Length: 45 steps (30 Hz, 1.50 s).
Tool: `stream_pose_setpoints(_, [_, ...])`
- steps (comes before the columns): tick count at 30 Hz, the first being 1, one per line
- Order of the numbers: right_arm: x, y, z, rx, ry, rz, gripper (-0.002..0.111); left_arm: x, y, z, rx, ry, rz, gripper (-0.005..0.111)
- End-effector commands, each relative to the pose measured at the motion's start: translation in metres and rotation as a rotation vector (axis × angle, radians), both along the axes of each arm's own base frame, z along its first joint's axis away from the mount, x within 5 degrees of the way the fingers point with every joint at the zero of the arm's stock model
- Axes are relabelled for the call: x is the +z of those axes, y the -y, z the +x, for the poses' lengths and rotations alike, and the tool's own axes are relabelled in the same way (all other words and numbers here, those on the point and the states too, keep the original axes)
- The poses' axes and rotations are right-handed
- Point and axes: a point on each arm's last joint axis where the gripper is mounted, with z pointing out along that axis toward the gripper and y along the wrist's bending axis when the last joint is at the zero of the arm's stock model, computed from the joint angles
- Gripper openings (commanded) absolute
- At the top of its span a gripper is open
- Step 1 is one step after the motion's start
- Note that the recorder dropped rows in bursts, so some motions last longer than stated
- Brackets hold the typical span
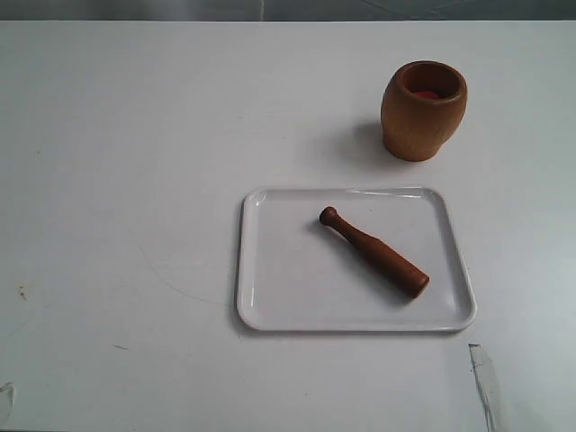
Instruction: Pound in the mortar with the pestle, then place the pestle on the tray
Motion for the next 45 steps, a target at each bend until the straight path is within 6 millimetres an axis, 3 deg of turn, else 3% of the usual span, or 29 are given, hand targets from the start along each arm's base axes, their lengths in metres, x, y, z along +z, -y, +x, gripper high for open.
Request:
stream_pose_setpoints(1, [0.001,0.002,0.0,-0.008,-0.023,0.144,0.0,0.0,0.001,0.0,-0.006,0.004,-0.015,0.0])
stream_pose_setpoints(6, [0.002,0.002,0.0,0.004,-0.042,0.252,0.0,0.0,0.001,0.0,-0.006,0.004,-0.015,0.0])
stream_pose_setpoints(11, [0.002,0.004,0.0,-0.02,-0.031,0.211,0.0,0.0,0.001,0.0,-0.006,0.004,-0.015,0.0])
stream_pose_setpoints(16, [0.002,0.009,0.002,-0.115,0.047,-0.045,0.0,0.0,0.001,0.0,-0.006,0.004,-0.015,0.0])
stream_pose_setpoints(21, [-0.009,0.014,0.003,-0.174,-0.048,-0.163,0.0,0.0,0.001,0.0,-0.006,0.004,-0.015,0.0])
stream_pose_setpoints(29, [-0.023,0.015,0.004,-0.171,-0.148,-0.12,0.0,0.0,0.001,0.0,-0.006,0.004,-0.015,0.0])
stream_pose_setpoints(45, [-0.023,0.011,0.004,-0.126,-0.139,-0.136,0.0,0.0,0.001,0.0,-0.006,0.004,-0.015,0.0])
